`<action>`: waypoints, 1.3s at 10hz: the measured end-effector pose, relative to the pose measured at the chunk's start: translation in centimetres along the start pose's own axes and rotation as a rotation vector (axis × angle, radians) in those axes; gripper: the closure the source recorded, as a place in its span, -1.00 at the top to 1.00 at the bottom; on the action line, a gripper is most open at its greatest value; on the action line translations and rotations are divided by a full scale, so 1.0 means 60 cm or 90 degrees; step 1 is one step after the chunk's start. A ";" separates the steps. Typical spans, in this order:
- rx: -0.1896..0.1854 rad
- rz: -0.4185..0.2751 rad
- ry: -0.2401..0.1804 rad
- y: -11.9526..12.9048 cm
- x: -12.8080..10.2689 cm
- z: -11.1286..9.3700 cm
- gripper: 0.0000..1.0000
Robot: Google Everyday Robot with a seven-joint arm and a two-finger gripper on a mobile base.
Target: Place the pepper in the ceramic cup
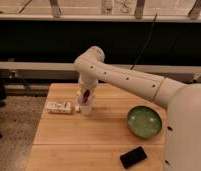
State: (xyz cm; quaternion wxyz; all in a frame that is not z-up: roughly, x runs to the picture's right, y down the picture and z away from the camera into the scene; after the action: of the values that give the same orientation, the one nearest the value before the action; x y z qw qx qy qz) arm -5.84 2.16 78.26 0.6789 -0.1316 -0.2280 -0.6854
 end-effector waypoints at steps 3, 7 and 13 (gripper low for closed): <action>0.002 0.000 0.002 0.002 0.001 0.000 -0.10; 0.006 0.002 0.006 0.005 0.003 0.002 -0.02; 0.009 0.006 0.011 0.009 0.007 0.000 0.15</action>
State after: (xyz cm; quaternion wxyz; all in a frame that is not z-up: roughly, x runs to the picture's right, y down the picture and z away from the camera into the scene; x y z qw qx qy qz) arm -5.33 1.82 78.51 0.6848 -0.1221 -0.2266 -0.6817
